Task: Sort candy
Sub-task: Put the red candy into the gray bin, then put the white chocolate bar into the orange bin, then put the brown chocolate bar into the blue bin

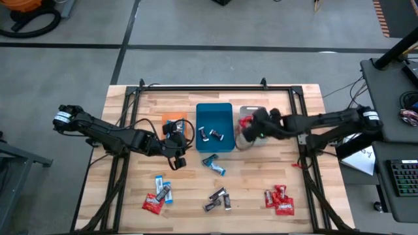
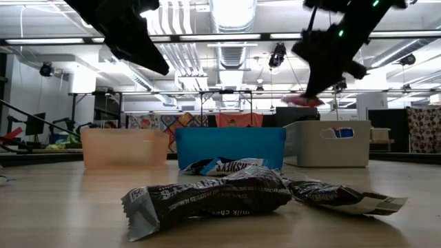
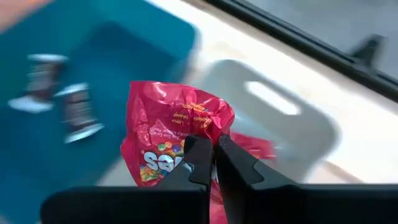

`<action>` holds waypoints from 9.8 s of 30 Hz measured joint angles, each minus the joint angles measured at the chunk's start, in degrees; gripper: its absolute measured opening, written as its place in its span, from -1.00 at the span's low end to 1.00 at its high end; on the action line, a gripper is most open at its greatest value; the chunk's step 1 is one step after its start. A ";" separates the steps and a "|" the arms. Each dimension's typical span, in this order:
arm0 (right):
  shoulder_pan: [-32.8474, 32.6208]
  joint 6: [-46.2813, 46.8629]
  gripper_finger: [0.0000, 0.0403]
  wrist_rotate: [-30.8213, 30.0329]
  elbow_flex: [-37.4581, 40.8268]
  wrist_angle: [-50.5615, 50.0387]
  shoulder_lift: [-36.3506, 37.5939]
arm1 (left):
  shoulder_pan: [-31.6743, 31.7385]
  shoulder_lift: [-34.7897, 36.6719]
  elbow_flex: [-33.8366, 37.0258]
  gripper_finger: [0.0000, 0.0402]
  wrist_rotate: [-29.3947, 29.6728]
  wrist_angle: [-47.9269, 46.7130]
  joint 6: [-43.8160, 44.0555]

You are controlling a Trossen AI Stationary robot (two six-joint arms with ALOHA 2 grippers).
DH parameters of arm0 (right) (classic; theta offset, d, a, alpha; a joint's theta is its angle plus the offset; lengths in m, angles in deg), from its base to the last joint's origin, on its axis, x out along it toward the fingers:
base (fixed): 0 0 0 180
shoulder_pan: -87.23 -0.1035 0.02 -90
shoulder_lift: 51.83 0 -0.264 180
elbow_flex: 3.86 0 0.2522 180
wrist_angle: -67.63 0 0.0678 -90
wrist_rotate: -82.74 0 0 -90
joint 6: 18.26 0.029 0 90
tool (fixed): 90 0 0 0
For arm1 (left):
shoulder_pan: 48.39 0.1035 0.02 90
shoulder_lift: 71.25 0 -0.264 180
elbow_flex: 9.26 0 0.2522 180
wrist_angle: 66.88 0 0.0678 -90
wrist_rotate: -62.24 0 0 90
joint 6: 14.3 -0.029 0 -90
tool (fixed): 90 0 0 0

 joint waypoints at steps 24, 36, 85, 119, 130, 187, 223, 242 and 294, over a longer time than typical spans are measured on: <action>9.96 -2.55 -0.82 -0.91 0.08 0.29 -7.97 | -0.13 -0.62 0.00 -0.54 -2.75 1.97 0.94; 11.23 -2.90 -0.38 -0.90 0.09 0.39 -6.94 | -0.68 -7.71 -0.30 -0.54 -3.61 4.13 -0.33; -26.21 -20.93 -0.04 4.85 -4.66 37.63 -32.61 | -7.63 -14.91 -7.55 -0.54 -7.41 3.10 -2.26; -25.79 -15.47 -0.87 2.82 -4.75 44.11 -39.97 | -8.22 -14.97 1.01 -0.53 -2.94 29.99 -7.02; -28.22 -26.53 -0.87 5.72 -4.70 42.35 -29.40 | -8.20 -14.86 9.97 -0.18 -4.66 48.19 -6.57; -26.12 -40.69 -0.54 -3.78 -3.63 43.87 -22.48 | -6.93 -11.88 9.11 -0.99 -3.26 50.64 -17.63; -22.30 -30.97 -0.05 -3.01 -3.76 43.01 -22.41 | 19.71 1.57 -6.08 -0.71 -6.62 -34.87 -6.78; -22.96 -30.35 -0.05 -0.17 -3.78 40.39 -20.59 | 4.85 4.85 -6.01 -0.34 -6.47 -22.39 -1.13; -26.46 -27.33 -0.05 1.17 -3.78 39.23 -18.00 | -14.47 -37.05 4.39 -0.37 21.07 38.75 3.13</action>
